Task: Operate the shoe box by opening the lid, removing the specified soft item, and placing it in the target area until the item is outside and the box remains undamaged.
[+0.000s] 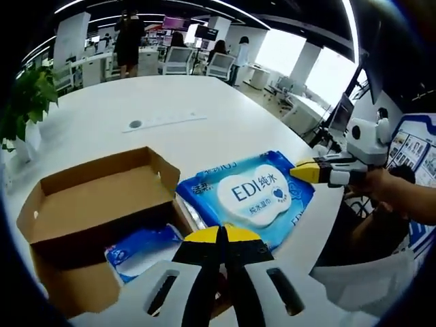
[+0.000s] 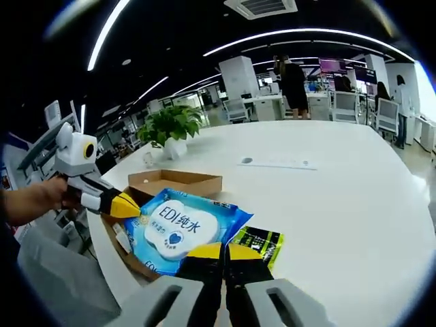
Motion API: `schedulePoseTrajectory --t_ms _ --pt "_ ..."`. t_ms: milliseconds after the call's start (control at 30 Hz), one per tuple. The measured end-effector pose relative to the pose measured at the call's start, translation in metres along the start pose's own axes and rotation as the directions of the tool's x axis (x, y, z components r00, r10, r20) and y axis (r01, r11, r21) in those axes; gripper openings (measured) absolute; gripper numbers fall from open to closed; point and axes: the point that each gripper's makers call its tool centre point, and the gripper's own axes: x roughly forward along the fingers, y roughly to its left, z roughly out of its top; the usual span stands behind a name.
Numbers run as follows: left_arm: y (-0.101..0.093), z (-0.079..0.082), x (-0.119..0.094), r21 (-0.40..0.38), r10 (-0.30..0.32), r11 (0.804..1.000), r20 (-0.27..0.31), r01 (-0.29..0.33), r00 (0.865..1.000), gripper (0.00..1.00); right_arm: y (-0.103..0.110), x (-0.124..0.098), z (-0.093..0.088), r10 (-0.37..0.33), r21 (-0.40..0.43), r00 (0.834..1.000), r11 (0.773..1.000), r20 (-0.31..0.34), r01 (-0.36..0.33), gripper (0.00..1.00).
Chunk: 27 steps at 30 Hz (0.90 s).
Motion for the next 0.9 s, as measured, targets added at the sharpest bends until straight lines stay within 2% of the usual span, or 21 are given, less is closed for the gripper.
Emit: schedulePoseTrajectory --t_ms 400,600,900 --pt "-0.008 0.0 0.029 -0.003 -0.011 1.0 -0.013 0.011 1.0 0.0 -0.03 0.003 -0.008 -0.034 0.023 0.999 0.999 -0.002 0.034 0.0" --pt "-0.005 0.001 0.042 -0.019 0.0 1.0 -0.016 0.0 1.0 0.0 -0.038 0.01 -0.012 -0.043 0.033 0.999 0.999 -0.007 0.043 0.0" --pt "0.003 -0.008 0.056 0.017 0.033 0.999 -0.056 -0.032 0.998 0.0 -0.048 0.027 -0.022 -0.038 0.025 0.999 0.999 -0.035 0.039 0.0"
